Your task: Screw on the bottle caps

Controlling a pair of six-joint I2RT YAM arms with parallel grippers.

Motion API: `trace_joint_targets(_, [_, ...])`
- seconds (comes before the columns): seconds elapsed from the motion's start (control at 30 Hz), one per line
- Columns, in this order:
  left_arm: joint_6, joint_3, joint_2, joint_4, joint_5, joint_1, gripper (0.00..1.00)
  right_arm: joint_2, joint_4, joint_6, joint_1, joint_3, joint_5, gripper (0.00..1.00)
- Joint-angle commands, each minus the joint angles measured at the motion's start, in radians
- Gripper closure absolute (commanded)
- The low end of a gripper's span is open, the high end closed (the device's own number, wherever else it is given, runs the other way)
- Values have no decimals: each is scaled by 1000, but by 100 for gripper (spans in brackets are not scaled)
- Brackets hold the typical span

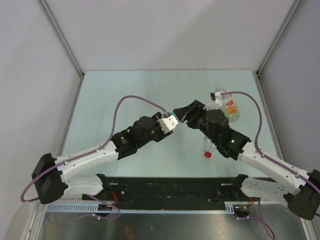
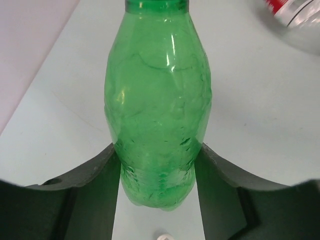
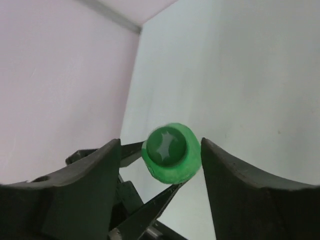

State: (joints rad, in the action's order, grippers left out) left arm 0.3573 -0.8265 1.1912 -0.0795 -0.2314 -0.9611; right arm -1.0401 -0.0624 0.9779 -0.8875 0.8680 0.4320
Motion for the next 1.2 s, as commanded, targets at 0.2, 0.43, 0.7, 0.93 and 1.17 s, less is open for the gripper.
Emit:
trace_joint_targets(0.2, [33,4,-142,-14,419,-5,100,193,-10,-981,348,-9,-1186,3])
trace_joint_targets(0.43, [67,20,-193,-82,579,-5,100,357,-218,-1400,347,-21,-1401,4])
trace_joint_targets(0.7, [79,18,-192,-110,628,-6,100,382,-239,-1465,334,-24,-1466,7])
trace_joint_targets(0.93, [83,7,-170,-120,650,-5,100,345,-204,-1434,332,-24,-1460,13])
trace_joint_targets(1.17, [88,-1,-167,-124,650,-5,100,329,-202,-1420,326,-25,-1440,31])
